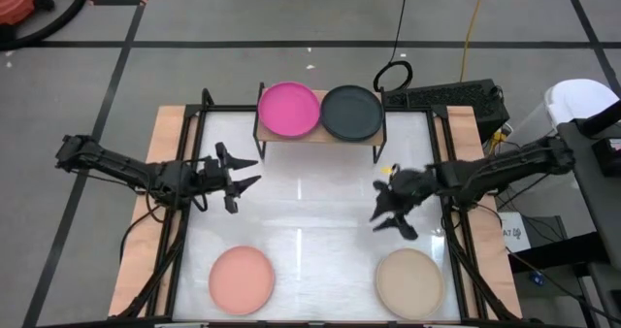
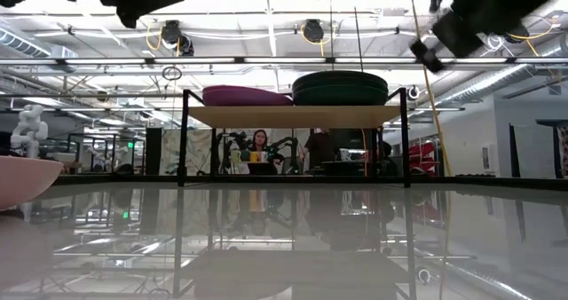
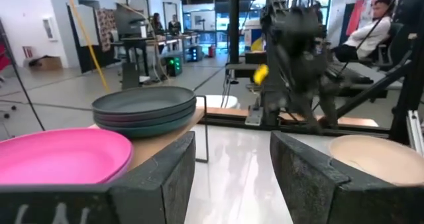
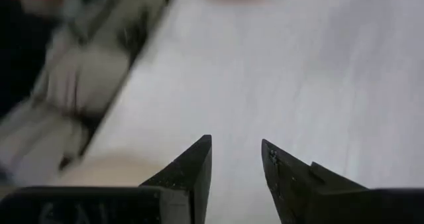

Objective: Place and stack plates onto a shelf
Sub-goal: Stack the dark white plate on the pink plate

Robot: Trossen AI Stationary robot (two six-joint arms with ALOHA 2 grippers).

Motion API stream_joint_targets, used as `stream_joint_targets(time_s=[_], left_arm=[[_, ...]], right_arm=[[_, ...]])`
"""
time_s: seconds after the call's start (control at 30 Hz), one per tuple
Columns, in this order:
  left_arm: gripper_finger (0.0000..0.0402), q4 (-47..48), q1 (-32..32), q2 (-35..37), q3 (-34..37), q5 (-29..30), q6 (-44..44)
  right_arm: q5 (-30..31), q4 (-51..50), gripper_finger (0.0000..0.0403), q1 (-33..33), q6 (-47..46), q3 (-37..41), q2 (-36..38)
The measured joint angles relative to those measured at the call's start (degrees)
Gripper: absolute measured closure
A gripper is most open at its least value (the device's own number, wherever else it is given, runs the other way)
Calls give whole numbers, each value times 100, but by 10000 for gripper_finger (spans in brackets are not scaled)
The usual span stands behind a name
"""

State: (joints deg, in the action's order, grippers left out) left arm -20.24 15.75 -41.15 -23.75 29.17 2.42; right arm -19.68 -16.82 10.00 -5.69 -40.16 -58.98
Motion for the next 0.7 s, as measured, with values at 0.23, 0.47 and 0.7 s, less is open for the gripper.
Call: stream_joint_targets(time_s=[0.23, 0.47, 0.7], left_arm=[[202, 41, -6, -7, 2, 0, -148], [202, 87, -6, -9, 2, -2, -298], [202, 117, -6, -9, 2, -2, -447]], right_arm=[[-28, -930, 289, 795, -265, 4, -956], [-10, -914, 289, 1320, -589, 4, -1496], [16, -834, 289, 1374, -881, 36, -1688]])
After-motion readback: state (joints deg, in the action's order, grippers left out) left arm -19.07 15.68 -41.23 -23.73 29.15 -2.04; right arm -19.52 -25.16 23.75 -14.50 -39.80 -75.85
